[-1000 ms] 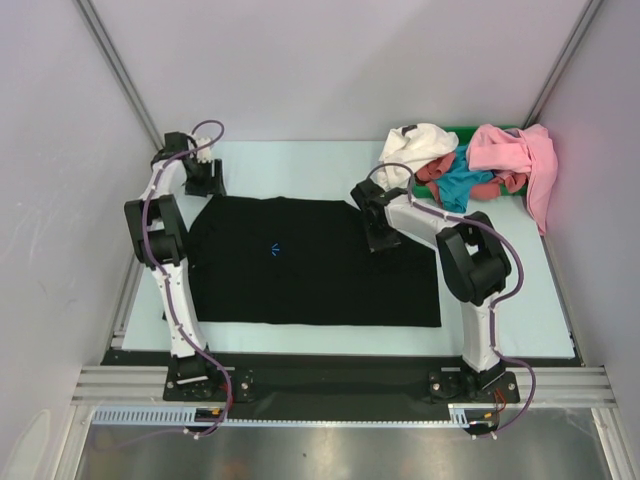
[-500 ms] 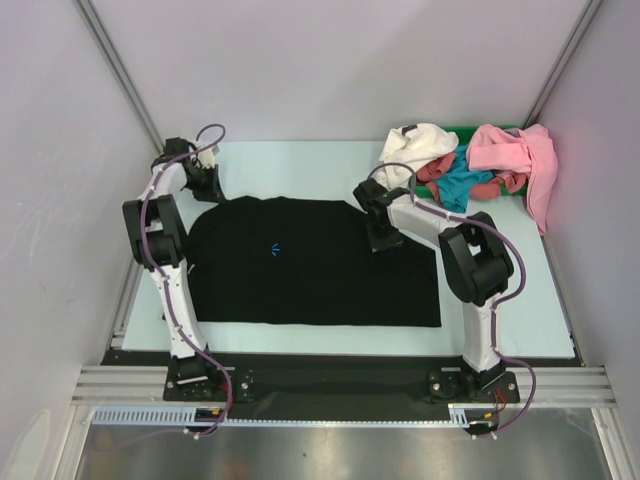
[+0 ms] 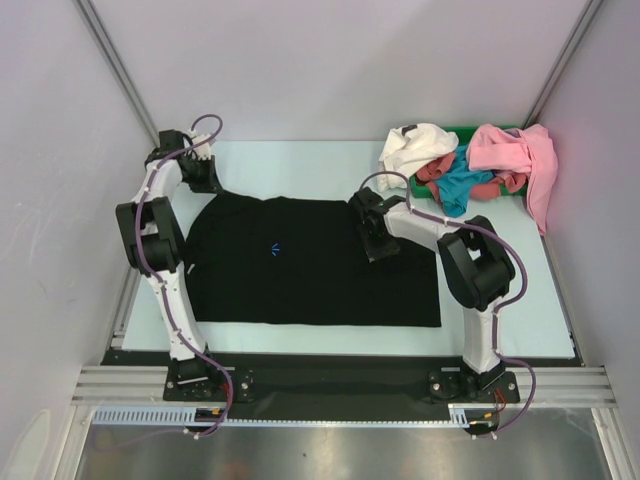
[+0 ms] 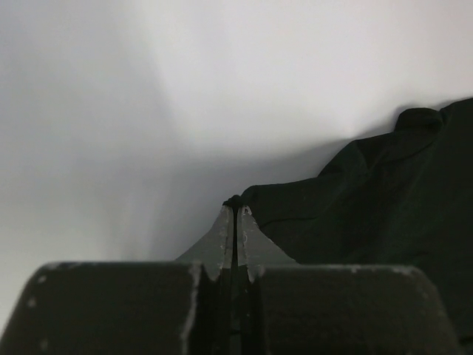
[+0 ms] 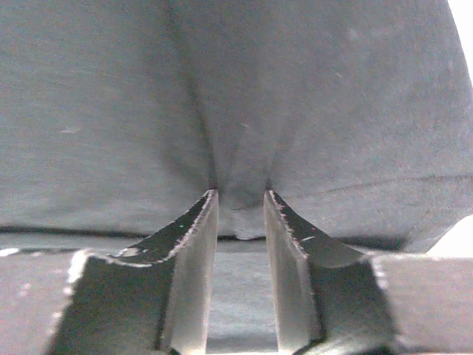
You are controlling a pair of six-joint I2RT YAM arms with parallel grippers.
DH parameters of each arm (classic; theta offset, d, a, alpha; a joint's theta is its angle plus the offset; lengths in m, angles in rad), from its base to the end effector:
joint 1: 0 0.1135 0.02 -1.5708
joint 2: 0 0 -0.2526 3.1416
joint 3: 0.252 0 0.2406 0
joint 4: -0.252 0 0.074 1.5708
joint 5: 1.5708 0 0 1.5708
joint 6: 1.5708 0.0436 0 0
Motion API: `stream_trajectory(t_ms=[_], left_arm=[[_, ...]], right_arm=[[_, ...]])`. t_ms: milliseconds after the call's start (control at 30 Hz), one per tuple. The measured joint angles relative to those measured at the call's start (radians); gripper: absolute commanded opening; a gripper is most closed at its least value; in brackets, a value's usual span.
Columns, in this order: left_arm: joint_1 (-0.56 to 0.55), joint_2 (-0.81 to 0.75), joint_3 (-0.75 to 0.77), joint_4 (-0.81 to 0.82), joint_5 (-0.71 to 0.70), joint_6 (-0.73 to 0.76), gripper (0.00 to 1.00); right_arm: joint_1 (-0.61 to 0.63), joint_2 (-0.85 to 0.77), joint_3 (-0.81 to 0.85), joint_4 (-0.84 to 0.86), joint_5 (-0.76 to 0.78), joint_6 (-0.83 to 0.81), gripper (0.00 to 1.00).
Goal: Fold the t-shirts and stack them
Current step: Fold the tshirt
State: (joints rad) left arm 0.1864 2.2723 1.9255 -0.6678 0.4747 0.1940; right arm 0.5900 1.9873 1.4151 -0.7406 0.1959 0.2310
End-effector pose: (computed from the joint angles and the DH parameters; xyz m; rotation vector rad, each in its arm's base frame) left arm 0.4774 0.0698 0.1879 0.1804 2.4744 -0.4544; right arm 0.3208 0.2046 0.1559 -0.4691 2.7869 -0.1083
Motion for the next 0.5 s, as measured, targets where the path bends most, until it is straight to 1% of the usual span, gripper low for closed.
stream_trajectory(t_ms=[33, 133, 167, 233, 267, 333, 500], left_arm=[[0.000, 0.000, 0.000, 0.000, 0.000, 0.000, 0.00], [0.000, 0.000, 0.000, 0.000, 0.000, 0.002, 0.00], [0.000, 0.000, 0.000, 0.000, 0.000, 0.003, 0.00], [0.000, 0.000, 0.000, 0.000, 0.000, 0.010, 0.00], [0.000, -0.002, 0.000, -0.001, 0.000, 0.012, 0.00], [0.000, -0.004, 0.000, -0.001, -0.001, 0.018, 0.00], [0.000, -0.030, -0.002, -0.004, -0.001, 0.030, 0.00]], right_arm=[[-0.007, 0.000, -0.009, -0.001, 0.000, 0.002, 0.34], [-0.022, -0.002, -0.011, -0.001, 0.000, -0.001, 0.22], [-0.025, -0.002, -0.011, -0.002, 0.003, -0.001, 0.15], [-0.030, -0.002, -0.011, -0.002, 0.011, -0.003, 0.09], [-0.032, -0.002, -0.011, -0.003, 0.014, -0.002, 0.03], [-0.037, -0.002, -0.011, -0.003, 0.025, -0.005, 0.00], [-0.052, -0.016, -0.010, -0.020, 0.073, -0.009, 0.00]])
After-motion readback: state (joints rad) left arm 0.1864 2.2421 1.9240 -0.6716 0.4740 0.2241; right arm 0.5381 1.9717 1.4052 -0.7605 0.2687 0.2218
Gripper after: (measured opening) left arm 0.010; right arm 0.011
